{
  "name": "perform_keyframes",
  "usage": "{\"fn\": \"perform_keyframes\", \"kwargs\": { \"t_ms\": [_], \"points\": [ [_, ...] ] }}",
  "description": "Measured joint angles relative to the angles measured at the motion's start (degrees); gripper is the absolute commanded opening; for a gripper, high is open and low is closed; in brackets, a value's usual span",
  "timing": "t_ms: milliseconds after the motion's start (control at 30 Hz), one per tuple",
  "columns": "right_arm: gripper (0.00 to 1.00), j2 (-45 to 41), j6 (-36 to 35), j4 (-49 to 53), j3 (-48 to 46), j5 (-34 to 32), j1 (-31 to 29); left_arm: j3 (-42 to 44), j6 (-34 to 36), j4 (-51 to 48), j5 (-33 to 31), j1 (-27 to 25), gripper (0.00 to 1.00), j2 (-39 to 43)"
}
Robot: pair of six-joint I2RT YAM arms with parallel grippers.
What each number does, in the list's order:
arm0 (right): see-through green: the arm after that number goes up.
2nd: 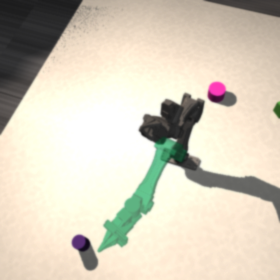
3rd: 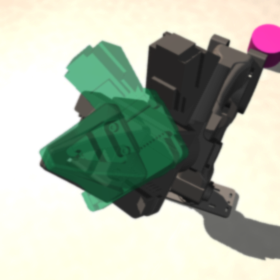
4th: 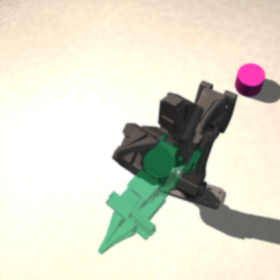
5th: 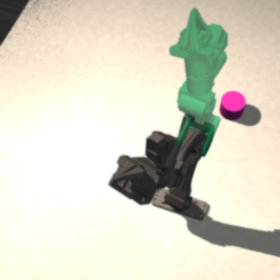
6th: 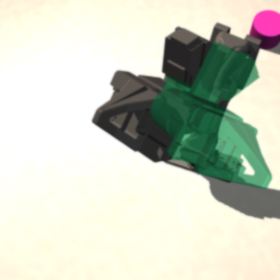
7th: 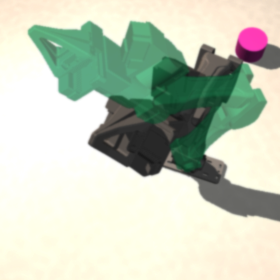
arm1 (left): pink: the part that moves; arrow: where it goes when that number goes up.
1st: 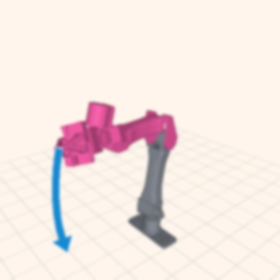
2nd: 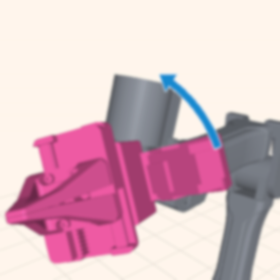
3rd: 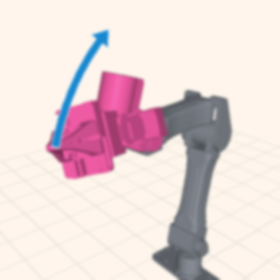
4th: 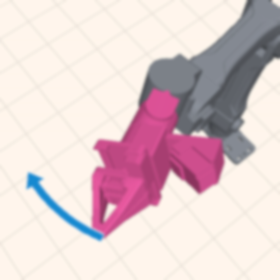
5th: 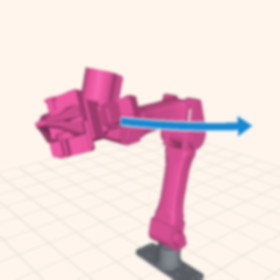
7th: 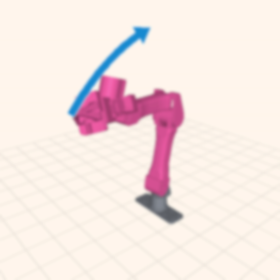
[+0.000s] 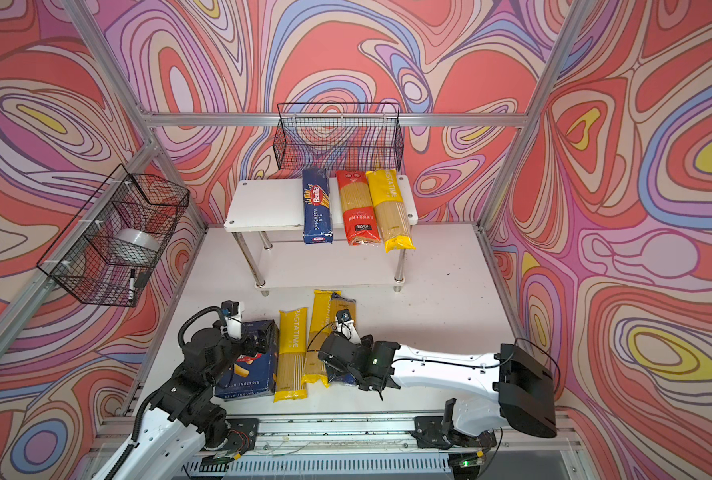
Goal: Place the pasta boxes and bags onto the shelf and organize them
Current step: 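Move the right gripper down over the yellow-and-blue ankara spaghetti bag, then close the right gripper on the ankara bag's lower end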
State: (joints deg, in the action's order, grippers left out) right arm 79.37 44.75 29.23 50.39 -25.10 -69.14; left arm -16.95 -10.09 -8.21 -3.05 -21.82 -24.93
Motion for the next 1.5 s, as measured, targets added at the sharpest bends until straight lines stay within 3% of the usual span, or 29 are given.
{"fn": "perform_keyframes", "kwargs": {
  "t_ms": [167,367,733,1000,1167,1500],
  "points": [
    [0.98,0.3,0.5,-2.2,-1.3,1.0,1.2,0.0,0.0,-0.2,0.0,0.0,1.0,-0.3],
    [0.99,3.1,-0.8,-6.1,-3.0,5.9,7.2,0.0,0.0,-0.2,0.0,0.0,1.0,-2.3],
    [0.98,13.7,-3.3,-5.9,1.7,9.9,8.8,-0.1,0.0,-0.2,-0.3,0.0,1.0,-5.6],
    [0.98,15.0,-2.2,-7.5,-0.8,11.6,10.1,-0.2,0.0,-0.2,-0.2,0.0,1.0,-6.3],
    [0.98,11.9,-1.8,-6.6,-3.8,11.8,11.4,-0.2,0.0,-0.2,-0.2,0.0,1.0,-6.2],
    [0.98,-4.2,-6.2,-3.7,-5.9,14.1,12.3,-0.2,0.0,-0.2,-0.2,0.0,1.0,-5.9]
  ]
}}
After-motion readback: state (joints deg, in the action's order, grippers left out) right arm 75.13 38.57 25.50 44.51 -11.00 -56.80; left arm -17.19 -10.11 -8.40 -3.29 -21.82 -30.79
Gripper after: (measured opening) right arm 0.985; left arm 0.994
